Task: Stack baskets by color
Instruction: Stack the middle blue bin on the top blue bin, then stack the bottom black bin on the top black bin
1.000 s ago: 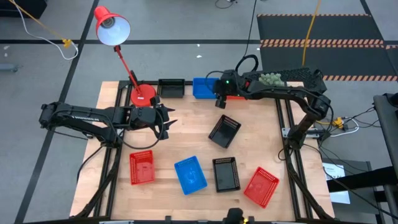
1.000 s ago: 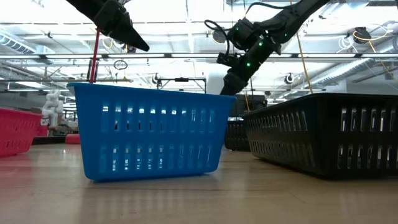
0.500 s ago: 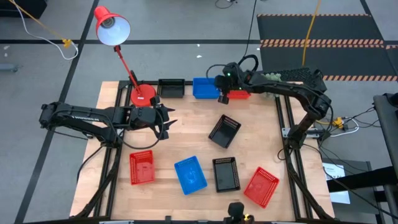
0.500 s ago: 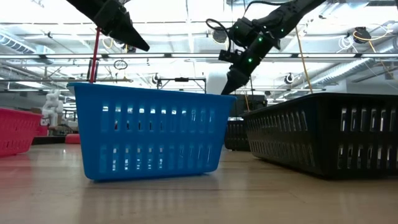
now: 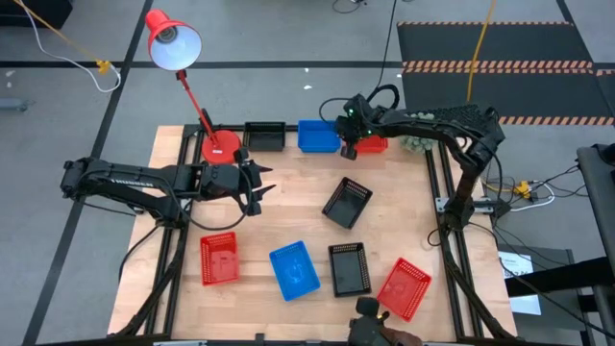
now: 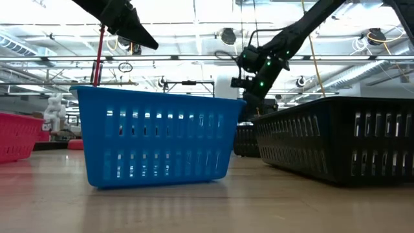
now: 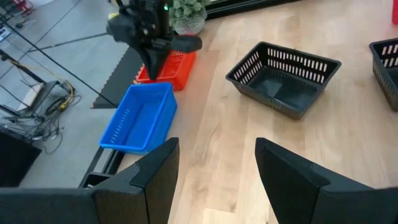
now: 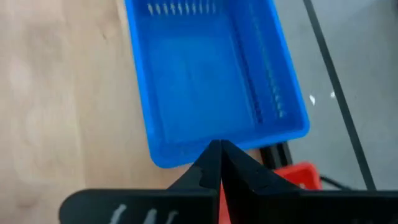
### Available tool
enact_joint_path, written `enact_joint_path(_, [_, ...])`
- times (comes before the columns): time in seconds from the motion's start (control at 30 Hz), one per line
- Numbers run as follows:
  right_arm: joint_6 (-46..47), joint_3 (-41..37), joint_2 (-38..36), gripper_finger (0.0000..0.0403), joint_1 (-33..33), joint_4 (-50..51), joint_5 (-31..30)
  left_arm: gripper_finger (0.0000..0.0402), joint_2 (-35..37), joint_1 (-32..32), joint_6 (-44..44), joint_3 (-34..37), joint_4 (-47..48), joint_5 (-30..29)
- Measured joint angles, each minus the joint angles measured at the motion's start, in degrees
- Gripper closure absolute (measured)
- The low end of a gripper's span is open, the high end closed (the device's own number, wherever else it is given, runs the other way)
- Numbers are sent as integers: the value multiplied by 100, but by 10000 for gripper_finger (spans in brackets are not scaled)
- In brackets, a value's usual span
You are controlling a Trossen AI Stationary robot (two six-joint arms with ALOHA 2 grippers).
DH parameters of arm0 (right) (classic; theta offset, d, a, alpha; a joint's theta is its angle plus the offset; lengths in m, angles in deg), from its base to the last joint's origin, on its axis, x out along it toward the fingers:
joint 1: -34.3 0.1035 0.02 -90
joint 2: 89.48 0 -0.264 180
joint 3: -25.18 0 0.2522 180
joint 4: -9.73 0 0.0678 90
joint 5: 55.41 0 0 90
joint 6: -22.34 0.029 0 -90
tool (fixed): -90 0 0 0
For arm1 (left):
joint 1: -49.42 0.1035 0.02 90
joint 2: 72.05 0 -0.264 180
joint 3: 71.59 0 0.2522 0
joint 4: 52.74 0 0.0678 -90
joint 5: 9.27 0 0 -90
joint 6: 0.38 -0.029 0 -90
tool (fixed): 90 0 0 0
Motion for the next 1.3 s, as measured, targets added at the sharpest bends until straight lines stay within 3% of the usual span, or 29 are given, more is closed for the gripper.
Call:
enact_joint_path(0.77, [197, -11, 97, 403, 32, -197, -75, 188, 0, 0, -69, 0, 4, 0])
enact_joint_path(0.93, [1040, -9, -688, 403, 394, 422, 169, 188, 0, -25, 66, 0, 51, -1])
enact_joint_path(1.1, [1515, -383, -1807, 403, 1213, 1048, 724, 188, 0, -306, 347, -102, 741, -1])
enact_joint_path(1.3, [2249, -1369, -3176, 403, 2548, 677, 211, 188, 2, -1069, 1047, -288, 1729, -11])
